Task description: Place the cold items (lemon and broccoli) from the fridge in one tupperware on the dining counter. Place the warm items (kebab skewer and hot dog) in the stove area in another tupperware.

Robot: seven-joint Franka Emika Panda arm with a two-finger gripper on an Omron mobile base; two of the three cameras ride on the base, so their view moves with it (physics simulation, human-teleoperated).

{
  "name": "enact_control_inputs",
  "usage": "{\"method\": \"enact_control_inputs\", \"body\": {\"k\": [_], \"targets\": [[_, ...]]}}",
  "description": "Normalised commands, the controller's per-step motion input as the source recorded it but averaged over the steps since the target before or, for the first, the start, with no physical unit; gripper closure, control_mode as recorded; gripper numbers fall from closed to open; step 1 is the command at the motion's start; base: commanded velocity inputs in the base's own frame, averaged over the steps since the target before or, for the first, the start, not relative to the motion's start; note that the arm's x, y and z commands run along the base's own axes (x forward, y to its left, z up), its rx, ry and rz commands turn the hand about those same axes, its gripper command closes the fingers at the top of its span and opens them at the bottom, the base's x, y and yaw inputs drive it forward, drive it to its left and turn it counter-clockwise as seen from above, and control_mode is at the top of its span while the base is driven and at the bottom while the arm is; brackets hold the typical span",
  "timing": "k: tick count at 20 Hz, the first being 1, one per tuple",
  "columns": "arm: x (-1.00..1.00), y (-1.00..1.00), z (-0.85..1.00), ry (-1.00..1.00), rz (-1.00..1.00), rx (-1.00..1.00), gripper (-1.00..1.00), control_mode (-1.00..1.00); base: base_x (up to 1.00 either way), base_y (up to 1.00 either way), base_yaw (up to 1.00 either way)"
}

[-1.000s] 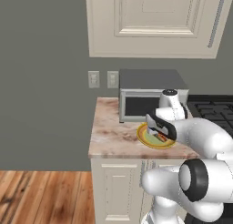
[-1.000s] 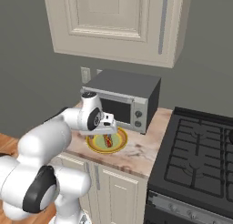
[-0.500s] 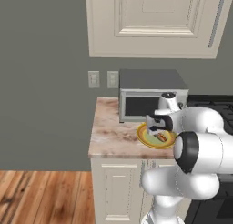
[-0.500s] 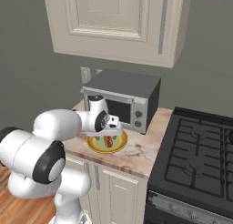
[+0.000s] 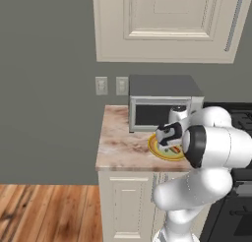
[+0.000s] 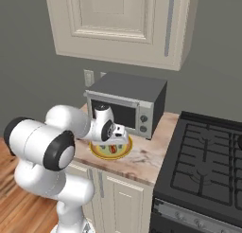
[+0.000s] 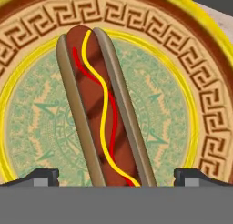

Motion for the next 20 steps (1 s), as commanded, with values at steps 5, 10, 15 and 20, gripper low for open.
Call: {"method": "enact_control_inputs", "body": {"k": [5,10,15,20], "targets": [[0.07,0.00,-0.33,0.00,0.00,-0.02,1.00,-1.00,0.00,0.00,0.00],[0.00,0.00,-0.09,0.00,0.01,0.00,1.00,-1.00,0.00,0.00,0.00],[-0.23,0.00,0.19,0.00,0.00,0.00,1.00,-1.00,0.00,0.00,0.00],[-0.43,0.03,0.65,-0.18,0.00,0.00,1.00,-1.00,0.00,0.00,0.00]]}}
